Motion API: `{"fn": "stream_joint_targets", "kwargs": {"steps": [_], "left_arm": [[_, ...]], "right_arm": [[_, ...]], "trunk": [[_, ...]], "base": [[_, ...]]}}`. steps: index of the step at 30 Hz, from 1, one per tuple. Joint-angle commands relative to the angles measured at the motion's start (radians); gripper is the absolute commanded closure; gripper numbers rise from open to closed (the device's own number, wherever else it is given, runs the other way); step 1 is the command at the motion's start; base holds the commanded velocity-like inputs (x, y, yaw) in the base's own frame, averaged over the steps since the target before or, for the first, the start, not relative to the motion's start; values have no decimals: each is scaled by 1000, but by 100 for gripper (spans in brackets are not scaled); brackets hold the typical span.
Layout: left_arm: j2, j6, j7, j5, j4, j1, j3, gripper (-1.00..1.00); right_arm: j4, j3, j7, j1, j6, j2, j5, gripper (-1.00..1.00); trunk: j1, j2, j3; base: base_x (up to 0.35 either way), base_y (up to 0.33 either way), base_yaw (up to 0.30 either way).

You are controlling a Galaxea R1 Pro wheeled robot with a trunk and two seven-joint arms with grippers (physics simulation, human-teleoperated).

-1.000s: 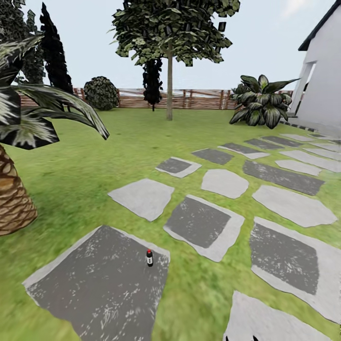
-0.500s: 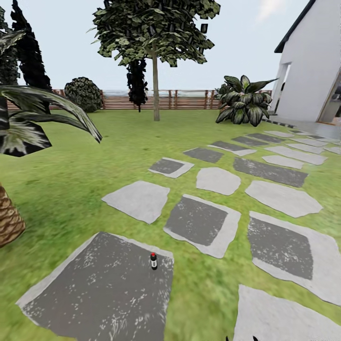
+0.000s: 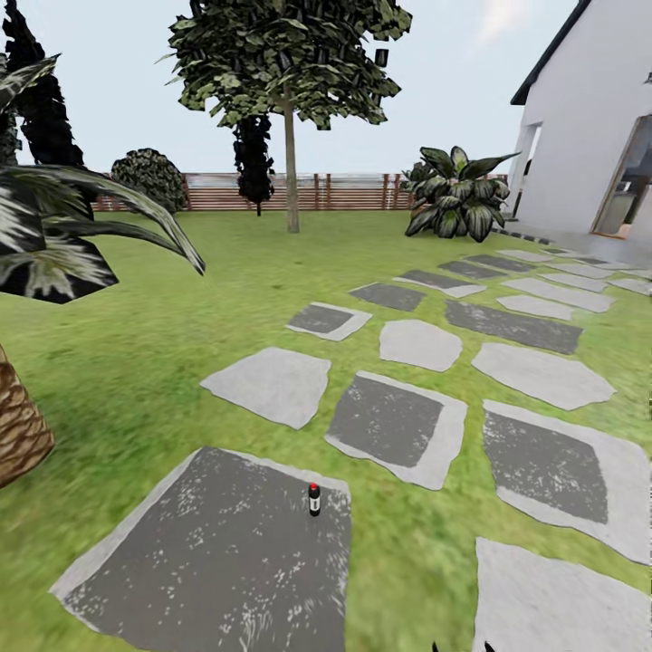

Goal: In the garden, pick up the pesticide atomizer on the floor and spray pesticide onto both trees until each tree trunk is fully covered.

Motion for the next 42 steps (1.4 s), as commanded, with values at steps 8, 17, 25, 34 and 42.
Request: {"fn": "stream_joint_targets", "kwargs": {"steps": [8, 17, 25, 34, 42], "left_arm": [[1, -3, 0, 1, 1, 0, 1, -100], [1, -3, 1, 1, 1, -1, 2, -100], [1, -3, 1, 1, 1, -1, 3, -100], [1, -3, 0, 1, 1, -1, 2, -100], [1, -3, 0, 1, 1, -1, 1, -100]], "right_arm": [[0, -2, -4, -1, -3, 2, 11, -100], [0, -4, -4, -1, -3, 2, 11, -100], [0, -3, -4, -1, -3, 2, 11, -100], [0, -2, -4, -1, -3, 2, 11, -100], [0, -2, -5, -1, -3, 2, 11, -100]], "trunk": [[0, 0, 0], [0, 0, 7], [0, 0, 12], [0, 0, 13], [0, 0, 13]], "base": [[0, 73, -13], [3, 0, -252], [191, 121, -200], [280, 221, -16], [284, 231, -1]]}}
